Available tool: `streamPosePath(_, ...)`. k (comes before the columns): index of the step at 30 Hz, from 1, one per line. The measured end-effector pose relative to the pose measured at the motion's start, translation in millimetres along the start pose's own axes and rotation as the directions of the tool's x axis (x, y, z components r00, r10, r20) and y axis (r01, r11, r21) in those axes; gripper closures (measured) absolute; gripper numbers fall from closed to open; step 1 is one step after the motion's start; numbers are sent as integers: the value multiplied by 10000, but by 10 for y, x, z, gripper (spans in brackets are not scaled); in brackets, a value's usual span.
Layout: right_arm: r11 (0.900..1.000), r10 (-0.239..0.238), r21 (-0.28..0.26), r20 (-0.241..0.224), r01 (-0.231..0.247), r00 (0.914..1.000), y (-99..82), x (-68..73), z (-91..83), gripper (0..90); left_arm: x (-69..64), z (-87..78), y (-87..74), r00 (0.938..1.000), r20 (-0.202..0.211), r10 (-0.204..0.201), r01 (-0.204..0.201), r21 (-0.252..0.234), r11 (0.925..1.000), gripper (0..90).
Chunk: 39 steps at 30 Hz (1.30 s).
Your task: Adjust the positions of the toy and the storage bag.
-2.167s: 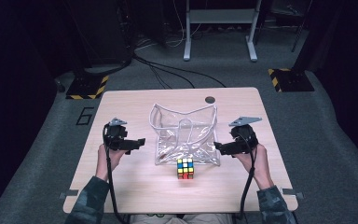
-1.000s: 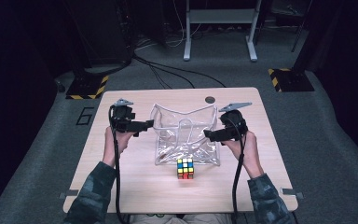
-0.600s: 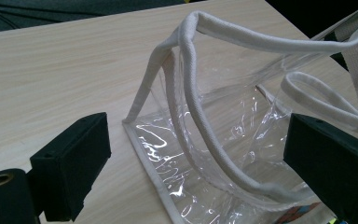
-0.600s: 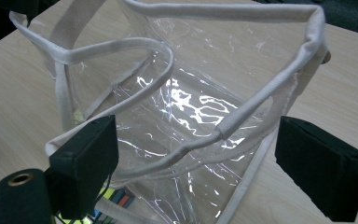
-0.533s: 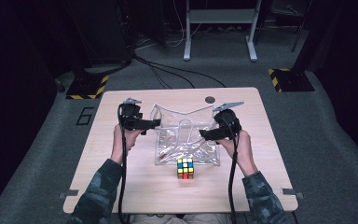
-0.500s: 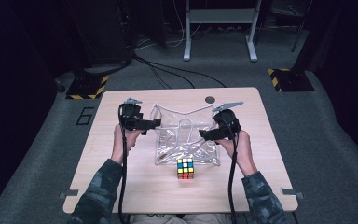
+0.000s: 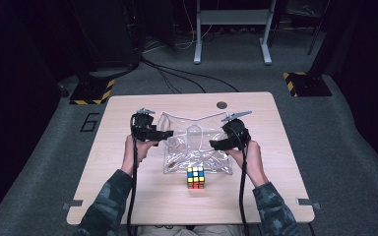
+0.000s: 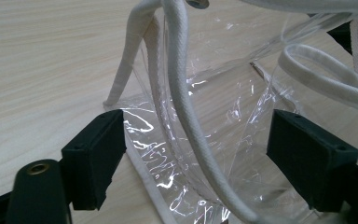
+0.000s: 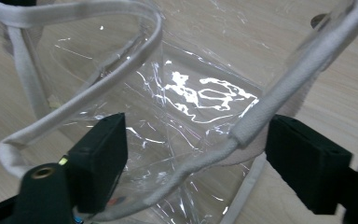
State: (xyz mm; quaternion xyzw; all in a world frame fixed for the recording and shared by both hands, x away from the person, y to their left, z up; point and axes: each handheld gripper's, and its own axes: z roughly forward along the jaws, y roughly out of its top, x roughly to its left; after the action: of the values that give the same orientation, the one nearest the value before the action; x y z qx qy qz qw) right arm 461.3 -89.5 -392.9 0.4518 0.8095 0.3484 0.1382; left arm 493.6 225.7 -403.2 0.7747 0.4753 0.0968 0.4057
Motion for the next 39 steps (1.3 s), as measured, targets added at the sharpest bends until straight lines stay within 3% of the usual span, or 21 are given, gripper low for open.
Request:
streamPosePath(2,9999,128,58,46,-128,9999,-22,-24,7,304,13,-13,-23,10000,-61,-22,22,0,10000,320)
streamPosePath(3,9999,130,-2,72,-130,9999,-30,-31,9,322,12,-11,-36,9995,-319,17,-15,64,10000,383)
streamPosePath(5,9999,113,15,64,-113,9999,-38,-46,3,374,25,20,-74,9983,-553,186,-169,303,9994,420)
streamPosePath(6,9999,152,-20,-29,-152,9999,-41,-49,4,406,45,43,-109,9993,-346,102,-89,354,9993,445)
streamPosePath(9,9999,117,64,66,-118,9999,-50,-43,11,437,38,43,-126,9993,-376,90,-78,309,9995,513)
streamPosePath(14,9998,-45,176,309,39,9995,-88,-83,14,574,8,33,-142,9965,-633,546,-521,406,9978,622)
streamPosePath(16,9999,9,119,370,-14,9993,-105,-107,11,626,3,33,-148,9964,-648,548,-522,415,9978,674)
streamPosePath(19,9999,-36,99,477,31,9989,-131,-131,13,694,4,24,-165,9914,-949,902,-854,536,9949,740)
streamPosePath(22,9999,-28,162,651,17,9979,-149,-137,4,751,7,15,-171,9888,-1102,1004,-944,586,9938,802)
streamPosePath(23,9998,-85,170,678,74,9977,-151,-147,-1,765,17,0,-170,9846,-1284,1189,-1120,596,9919,823)
streamPosePath(30,9998,-177,-21,835,180,9964,-148,-201,-63,842,61,-51,-160,9819,-1334,1348,-1286,538,9902,880)
streamPosePath(32,9999,-143,-21,894,146,9959,-144,-202,-77,855,73,-60,-156,9820,-1330,1343,-1277,570,9902,884)
streamPosePath(33,9995,-311,-64,1169,320,9927,-133,-213,-96,875,87,-67,-156,9828,-1326,1287,-1228,513,9911,884)
streamPosePath(39,9990,-411,-118,1294,429,9907,-103,-240,-136,893,158,-127,-146,9838,-1321,1211,-1160,456,9922,886)
